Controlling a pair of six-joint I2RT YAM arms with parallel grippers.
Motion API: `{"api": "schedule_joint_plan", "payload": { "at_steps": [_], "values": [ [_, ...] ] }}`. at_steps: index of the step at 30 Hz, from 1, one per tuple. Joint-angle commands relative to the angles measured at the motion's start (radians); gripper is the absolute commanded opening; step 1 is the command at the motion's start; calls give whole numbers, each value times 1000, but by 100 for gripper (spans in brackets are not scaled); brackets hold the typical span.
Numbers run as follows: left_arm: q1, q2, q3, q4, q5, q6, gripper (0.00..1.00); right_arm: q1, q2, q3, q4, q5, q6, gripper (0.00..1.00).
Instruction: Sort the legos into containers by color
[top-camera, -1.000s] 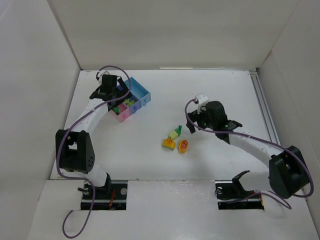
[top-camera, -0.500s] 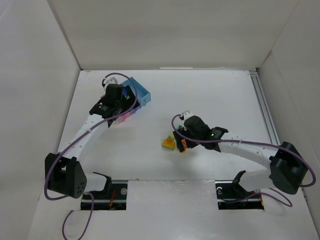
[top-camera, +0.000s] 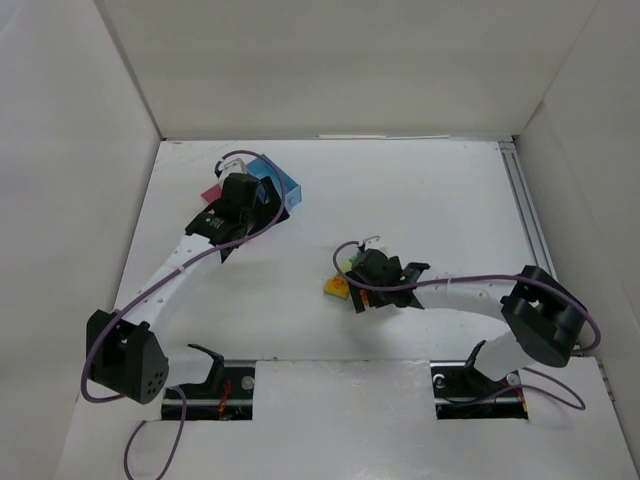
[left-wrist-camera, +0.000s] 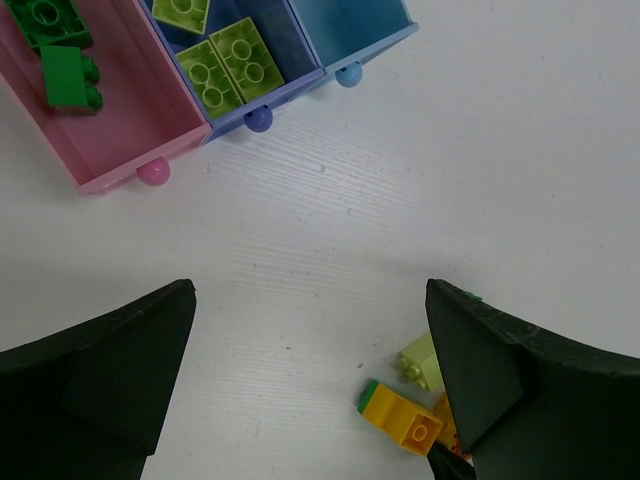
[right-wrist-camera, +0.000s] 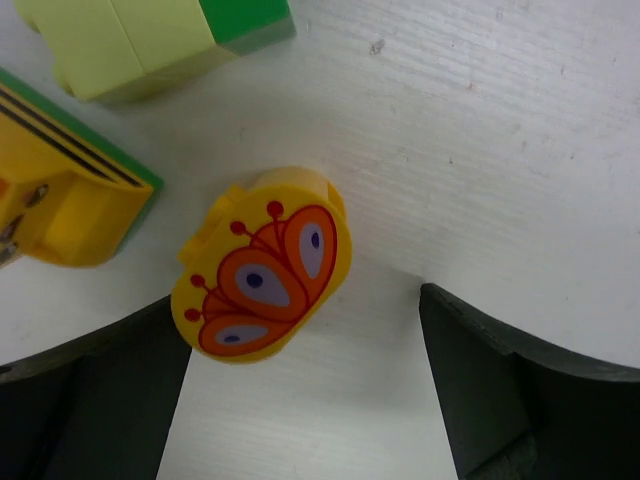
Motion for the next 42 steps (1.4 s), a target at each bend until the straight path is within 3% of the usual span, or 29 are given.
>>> {"api": "schedule_joint_plan", "payload": {
  "at_steps": [1,7,9,21,32,37,38,42],
  "values": [
    [-4,-36,-8,11,-21,-12,99,8,42,19,31,65,-4,96],
    [-4,-36,1,2,-30,-12,99,8,109,50,91,77,-71,86],
    [-4,-45,1,2,-31,-12,99,8,109,62,63,86,-72,72],
    [-4,-74,11,2,-49,-12,99,8,46,-16,-21,13,-3,71],
    [-4,-74,11,2,-28,7,99,8,4,-47,-70,3,40,43],
    [-4,-65,11,68,224,86,100,8,-129,-88,90,17,-155,12],
    [-4,-65,11,83,343,102,100,8,-162,-99,123,-6,-200,7],
    [-4,-56,-35,203,682,155,100,8,-321,-122,281,-101,-444,6]
  ]
}}
